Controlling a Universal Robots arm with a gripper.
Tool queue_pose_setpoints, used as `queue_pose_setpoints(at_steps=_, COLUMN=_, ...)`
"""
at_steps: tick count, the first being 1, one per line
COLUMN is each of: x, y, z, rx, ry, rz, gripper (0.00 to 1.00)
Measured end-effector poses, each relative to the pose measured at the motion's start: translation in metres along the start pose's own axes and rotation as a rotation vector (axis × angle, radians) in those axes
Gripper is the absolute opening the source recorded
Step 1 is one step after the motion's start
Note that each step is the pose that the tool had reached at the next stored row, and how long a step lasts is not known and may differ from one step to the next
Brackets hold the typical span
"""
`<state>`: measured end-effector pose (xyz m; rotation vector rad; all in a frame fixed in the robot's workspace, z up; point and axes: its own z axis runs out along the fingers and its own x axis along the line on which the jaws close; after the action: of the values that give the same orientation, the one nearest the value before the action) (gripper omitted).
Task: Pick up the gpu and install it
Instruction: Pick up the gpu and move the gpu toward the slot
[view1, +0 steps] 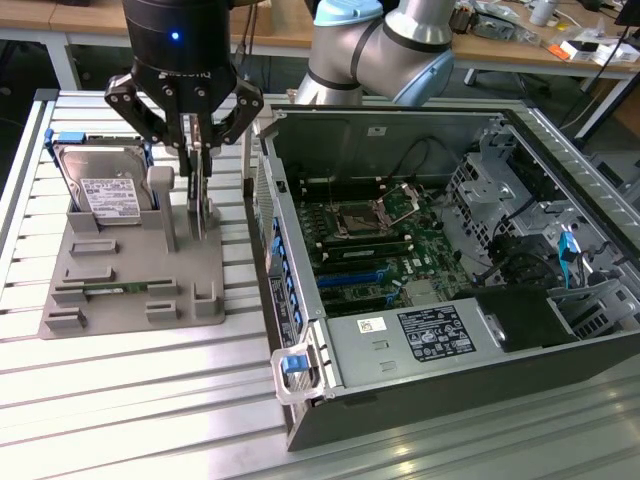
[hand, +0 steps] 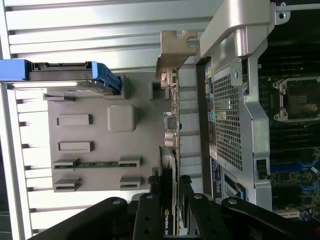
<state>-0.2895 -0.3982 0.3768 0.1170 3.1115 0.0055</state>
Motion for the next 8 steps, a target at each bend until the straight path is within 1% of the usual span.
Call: queue_pose_setpoints(at_steps=8, x=-0.0001, y=0.0000, z=-0.0046, rx=0.0000, ry=0.0000, rz=0.000, gripper=0.26)
